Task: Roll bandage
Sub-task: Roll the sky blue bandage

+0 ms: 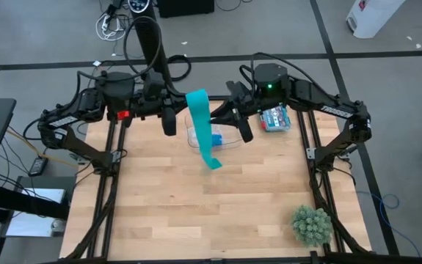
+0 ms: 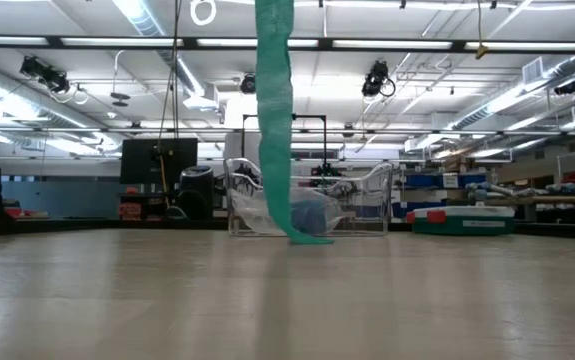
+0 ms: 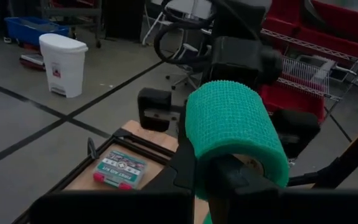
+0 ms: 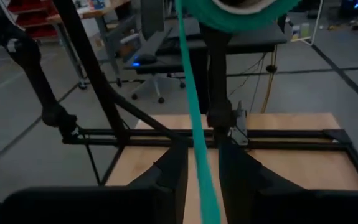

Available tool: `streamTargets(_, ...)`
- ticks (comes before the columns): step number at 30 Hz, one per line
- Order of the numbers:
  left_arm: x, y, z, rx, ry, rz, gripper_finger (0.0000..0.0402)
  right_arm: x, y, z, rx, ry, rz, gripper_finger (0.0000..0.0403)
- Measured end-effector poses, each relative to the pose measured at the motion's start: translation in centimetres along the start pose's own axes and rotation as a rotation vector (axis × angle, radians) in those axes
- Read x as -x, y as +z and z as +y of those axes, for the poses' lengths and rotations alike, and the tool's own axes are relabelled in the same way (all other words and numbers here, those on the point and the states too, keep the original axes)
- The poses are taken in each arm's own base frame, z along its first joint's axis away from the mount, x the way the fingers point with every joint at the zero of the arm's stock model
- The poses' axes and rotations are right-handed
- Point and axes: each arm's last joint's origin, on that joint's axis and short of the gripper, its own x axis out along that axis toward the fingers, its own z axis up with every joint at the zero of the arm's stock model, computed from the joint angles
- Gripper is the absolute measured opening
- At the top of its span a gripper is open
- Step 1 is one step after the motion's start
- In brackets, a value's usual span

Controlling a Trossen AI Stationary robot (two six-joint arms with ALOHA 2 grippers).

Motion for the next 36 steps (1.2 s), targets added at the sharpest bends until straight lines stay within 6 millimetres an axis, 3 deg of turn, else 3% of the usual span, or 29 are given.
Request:
streamTargets(6,0.0,0.1,0.0,0.010,0.013,-0.010,0.0022,-1.1,-0.4,0.0,0.002,0.068,0.015,0.0008)
streamTargets(12,0.0,-0.2,0.1,-0.007,0.028,0.018,0.0022,-0.5,-0.1,0.9,0.004,0.143,0.004,0.0001)
streamTargets(18,0.0,-0.2,0.3,-0.005,0.034,0.016,0.0022,1.2,1.7,3.6,0.001,0.366,-0.052,0.0000)
streamTargets(23,0.0,0.0,0.2,0.001,0.024,0.001,0.0022,0.9,1.4,5.5,0.031,0.384,-0.020,0.0000)
streamTargets(28,0.0,0.3,0.1,0.011,0.012,-0.024,0.0022,-0.9,-0.4,4.6,0.041,0.288,0.105,0.0000)
streamTargets(36,0.0,0.5,0.0,0.025,-0.005,-0.050,0.0022,-0.9,-0.3,1.8,0.055,0.194,0.082,0.0000)
